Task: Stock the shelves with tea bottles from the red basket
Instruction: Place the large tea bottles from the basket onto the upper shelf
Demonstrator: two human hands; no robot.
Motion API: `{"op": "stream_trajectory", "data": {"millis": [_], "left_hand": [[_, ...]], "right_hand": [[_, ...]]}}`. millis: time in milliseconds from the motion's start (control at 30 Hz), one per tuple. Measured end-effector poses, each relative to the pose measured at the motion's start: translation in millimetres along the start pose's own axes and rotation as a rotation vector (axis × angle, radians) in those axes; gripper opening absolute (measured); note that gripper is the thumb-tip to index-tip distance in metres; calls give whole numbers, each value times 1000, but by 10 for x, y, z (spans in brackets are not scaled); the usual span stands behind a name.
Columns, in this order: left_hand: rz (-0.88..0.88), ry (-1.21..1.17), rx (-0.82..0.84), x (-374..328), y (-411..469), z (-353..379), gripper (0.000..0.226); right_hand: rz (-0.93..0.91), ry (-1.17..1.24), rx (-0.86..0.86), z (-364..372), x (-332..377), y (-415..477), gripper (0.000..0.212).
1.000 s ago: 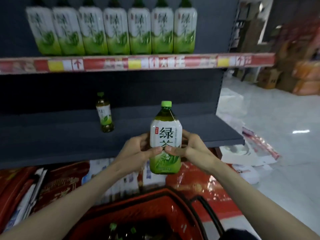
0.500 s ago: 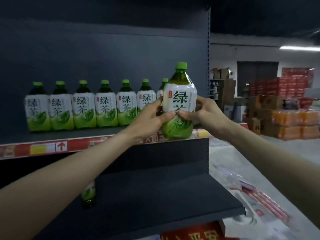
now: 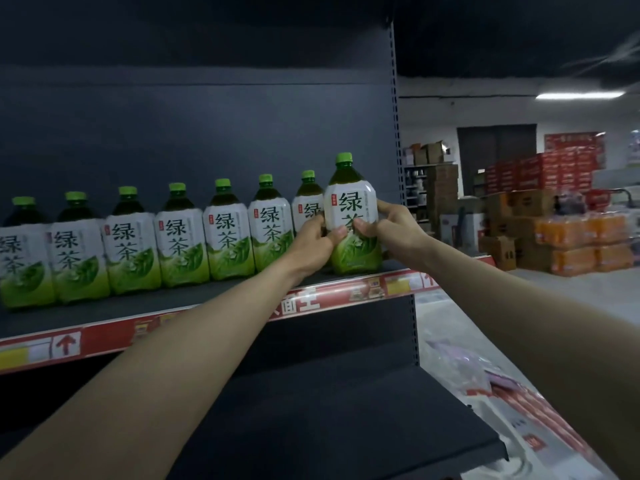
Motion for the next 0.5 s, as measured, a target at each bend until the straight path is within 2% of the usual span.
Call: {"op": "stream_trajectory", "data": {"millis": [133, 200, 367, 500], "left_hand": [[-24, -17, -19, 44, 70, 145, 45], [-47, 36, -80, 38, 93, 204, 46], [-185, 121, -194, 20, 182, 366, 41], [-215, 137, -124, 63, 238, 423, 27]], "right_hand": [[6, 7, -8, -111, -122, 111, 40], [-1, -7, -27, -164, -186, 161, 41], [-15, -152, -122, -208, -283, 270, 33], [43, -296, -224, -252, -408, 464, 27]]}}
Point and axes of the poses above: each hand's wrist, its own y-axis towards the middle knuckle, its own z-axis out of the palm, x = y × z, the point moved 2 cm from there along y, towards the middle knuckle, and after that the axes turned 10 degrees about y, right-handed, at the moved point
